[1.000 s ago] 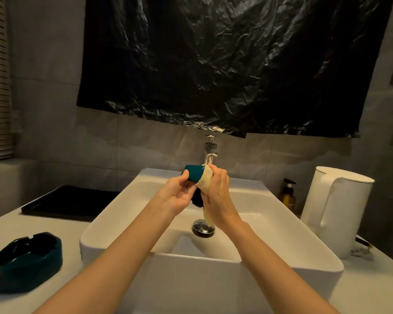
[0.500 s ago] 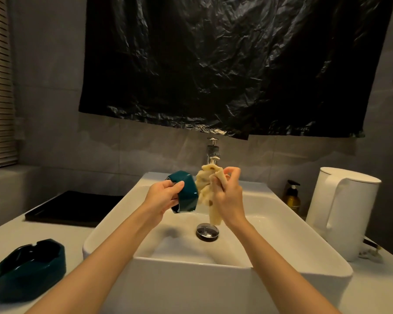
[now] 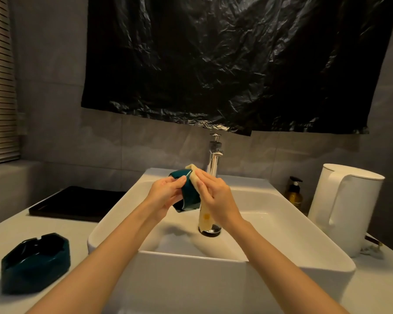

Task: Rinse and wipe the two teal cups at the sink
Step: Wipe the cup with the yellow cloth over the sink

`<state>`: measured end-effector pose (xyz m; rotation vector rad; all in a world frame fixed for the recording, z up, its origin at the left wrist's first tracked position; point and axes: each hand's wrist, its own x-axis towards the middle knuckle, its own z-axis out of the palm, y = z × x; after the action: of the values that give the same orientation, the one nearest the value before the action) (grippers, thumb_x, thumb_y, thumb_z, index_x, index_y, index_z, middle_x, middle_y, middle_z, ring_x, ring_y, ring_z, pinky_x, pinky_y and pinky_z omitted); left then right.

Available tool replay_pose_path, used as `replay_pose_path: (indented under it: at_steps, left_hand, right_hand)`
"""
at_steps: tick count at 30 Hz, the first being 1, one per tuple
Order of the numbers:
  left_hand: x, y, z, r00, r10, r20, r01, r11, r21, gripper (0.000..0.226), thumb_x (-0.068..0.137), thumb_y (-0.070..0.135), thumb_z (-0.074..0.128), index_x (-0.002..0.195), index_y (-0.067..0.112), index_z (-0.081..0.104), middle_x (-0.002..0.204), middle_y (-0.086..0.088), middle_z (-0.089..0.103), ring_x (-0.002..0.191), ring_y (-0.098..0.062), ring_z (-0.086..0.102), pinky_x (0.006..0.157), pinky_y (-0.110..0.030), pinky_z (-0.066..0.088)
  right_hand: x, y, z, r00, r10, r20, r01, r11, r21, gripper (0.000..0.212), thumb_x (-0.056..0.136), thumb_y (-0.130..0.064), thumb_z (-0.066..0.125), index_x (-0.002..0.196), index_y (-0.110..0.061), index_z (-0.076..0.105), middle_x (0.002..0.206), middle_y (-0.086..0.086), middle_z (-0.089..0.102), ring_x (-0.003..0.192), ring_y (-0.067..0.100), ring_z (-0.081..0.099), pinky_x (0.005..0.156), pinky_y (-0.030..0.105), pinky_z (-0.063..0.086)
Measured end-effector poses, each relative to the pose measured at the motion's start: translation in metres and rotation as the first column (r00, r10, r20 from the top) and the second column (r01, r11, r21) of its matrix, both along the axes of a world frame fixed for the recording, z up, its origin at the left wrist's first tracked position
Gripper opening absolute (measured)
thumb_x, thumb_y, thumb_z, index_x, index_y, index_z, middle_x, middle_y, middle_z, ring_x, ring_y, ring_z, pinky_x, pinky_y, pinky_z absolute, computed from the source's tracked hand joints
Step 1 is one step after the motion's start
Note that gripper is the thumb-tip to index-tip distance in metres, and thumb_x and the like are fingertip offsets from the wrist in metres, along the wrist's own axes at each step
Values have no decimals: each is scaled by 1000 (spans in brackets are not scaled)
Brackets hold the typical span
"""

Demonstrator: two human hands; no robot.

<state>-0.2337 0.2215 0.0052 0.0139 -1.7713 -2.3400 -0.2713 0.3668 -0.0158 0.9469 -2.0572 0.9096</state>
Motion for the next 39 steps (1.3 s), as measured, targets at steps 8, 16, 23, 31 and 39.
replay_pose_path:
  at_steps: [8,16,23,31,39]
  left_hand:
    - [-2,1,-1,1000,-13,-6,13,998,-56,18,92,19,59,103,5,61,100,-12,68,93,-19,65,69,-22,55]
    - [-3,1,-6,998,-26,-62,5,949,-314,24,91,20,60,109,4,60,104,-12,68,103,-25,64,79,-28,54]
    - [2,7,-10,993,-85,-79,37,875,-483,27,91,18,60,117,9,58,107,-8,67,102,-23,63,74,-25,53]
    - [3,9,-12,992,-101,-76,41,827,-560,25,92,18,59,115,10,56,110,-8,65,104,-25,61,80,-29,53]
    - [7,11,-12,983,-148,-108,60,818,-571,22,93,17,57,115,13,52,105,-1,63,95,-15,62,69,-18,50]
  right_hand:
    - [-3,-4,-3,996,-34,-82,40,996,84,38,101,-22,45,139,-21,49,142,-5,49,99,17,47,91,26,41]
    - [0,6,-3,992,-12,-128,30,990,139,36,95,-15,55,130,-21,59,136,-5,56,97,14,41,85,8,33]
    - [0,6,2,999,-23,36,19,994,107,34,97,-7,51,123,-23,64,138,-3,54,117,17,42,103,26,36]
    - [1,4,9,966,37,257,-39,999,3,36,99,-7,43,128,-20,61,142,1,50,130,20,45,109,32,39]
    - [5,6,11,980,30,196,-35,999,22,36,100,-10,39,130,-17,59,131,0,58,115,13,50,101,18,39]
